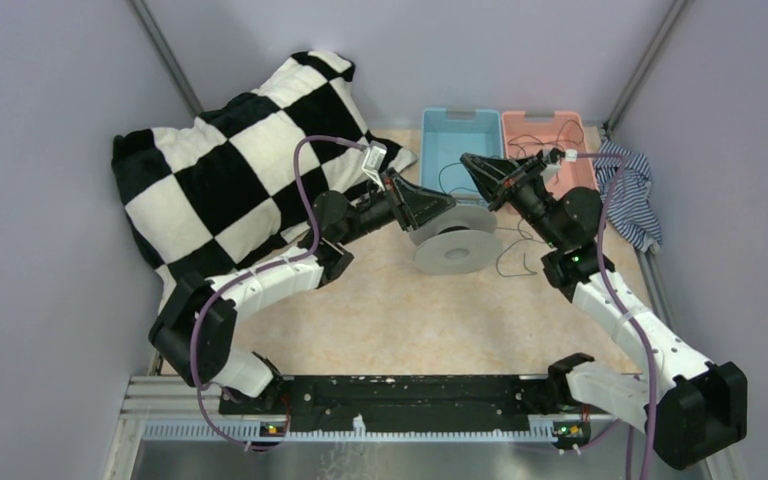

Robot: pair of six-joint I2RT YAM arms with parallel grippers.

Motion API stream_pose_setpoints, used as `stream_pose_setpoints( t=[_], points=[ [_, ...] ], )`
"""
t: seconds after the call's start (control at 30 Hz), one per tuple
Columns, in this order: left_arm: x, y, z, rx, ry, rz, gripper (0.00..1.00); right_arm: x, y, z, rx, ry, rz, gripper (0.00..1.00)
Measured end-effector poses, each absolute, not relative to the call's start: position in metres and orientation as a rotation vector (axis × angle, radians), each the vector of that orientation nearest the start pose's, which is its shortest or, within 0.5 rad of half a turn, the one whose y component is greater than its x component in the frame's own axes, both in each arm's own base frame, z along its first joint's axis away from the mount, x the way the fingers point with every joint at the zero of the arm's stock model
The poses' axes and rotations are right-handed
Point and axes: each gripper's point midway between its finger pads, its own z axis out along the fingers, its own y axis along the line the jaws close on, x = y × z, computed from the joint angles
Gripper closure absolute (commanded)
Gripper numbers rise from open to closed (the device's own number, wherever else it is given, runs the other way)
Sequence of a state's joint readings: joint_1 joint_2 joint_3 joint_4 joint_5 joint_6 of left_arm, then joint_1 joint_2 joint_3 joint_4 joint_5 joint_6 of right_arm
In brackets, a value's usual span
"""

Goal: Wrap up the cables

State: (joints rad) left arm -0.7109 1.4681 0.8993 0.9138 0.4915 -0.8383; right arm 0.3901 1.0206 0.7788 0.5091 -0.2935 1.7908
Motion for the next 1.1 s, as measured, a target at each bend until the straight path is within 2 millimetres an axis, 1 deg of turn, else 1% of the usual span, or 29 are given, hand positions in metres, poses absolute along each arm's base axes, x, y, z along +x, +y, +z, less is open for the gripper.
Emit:
stream_pose_setpoints(
  t=[0.03, 0.1, 0.4, 0.57, 0.73, 0.77, 0.8, 0.83, 0.93, 0.97, 1.03, 1.07, 1.1],
  points=[
    [0.264, -0.372, 0.342, 0.395, 1.393, -1.606, 0.56, 0.293, 0.218, 0.408, 0.797, 1.428, 1.975, 1.00],
    [0.264, -0.371, 0.344, 0.388, 1.390, -1.607, 0.54, 0.293, 0.218, 0.408, 0.797, 1.428, 1.975, 1.00],
    [0.263, -0.371, 0.346, 0.377, 1.390, -1.622, 0.63, 0.293, 0.218, 0.407, 0.797, 1.429, 1.975, 1.00],
    [0.263, -0.371, 0.347, 0.374, 1.387, -1.629, 0.75, 0.293, 0.218, 0.407, 0.794, 1.431, 1.975, 1.00],
    [0.264, -0.373, 0.346, 0.377, 1.386, -1.632, 0.81, 0.294, 0.218, 0.400, 0.809, 1.446, 1.968, 1.00],
    [0.265, -0.373, 0.346, 0.376, 1.388, -1.632, 0.86, 0.294, 0.218, 0.397, 0.813, 1.451, 1.966, 1.00],
    [0.265, -0.374, 0.346, 0.375, 1.389, -1.633, 0.97, 0.294, 0.218, 0.397, 0.814, 1.451, 1.966, 1.00],
    [0.266, -0.374, 0.345, 0.375, 1.392, -1.633, 1.00, 0.294, 0.218, 0.397, 0.814, 1.451, 1.966, 1.00],
    [0.266, -0.374, 0.345, 0.375, 1.392, -1.630, 1.00, 0.293, 0.218, 0.399, 0.810, 1.448, 1.968, 1.00],
    [0.267, -0.374, 0.345, 0.374, 1.395, -1.627, 1.00, 0.291, 0.217, 0.398, 0.807, 1.446, 1.969, 0.95],
    [0.269, -0.375, 0.344, 0.377, 1.408, -1.613, 1.00, 0.290, 0.214, 0.393, 0.817, 1.453, 1.957, 0.69],
    [0.272, -0.377, 0.342, 0.386, 1.431, -1.592, 1.00, 0.289, 0.212, 0.389, 0.819, 1.463, 1.947, 0.54],
    [0.274, -0.378, 0.341, 0.397, 1.445, -1.571, 1.00, 0.288, 0.210, 0.384, 0.823, 1.479, 1.925, 0.42]
  ],
)
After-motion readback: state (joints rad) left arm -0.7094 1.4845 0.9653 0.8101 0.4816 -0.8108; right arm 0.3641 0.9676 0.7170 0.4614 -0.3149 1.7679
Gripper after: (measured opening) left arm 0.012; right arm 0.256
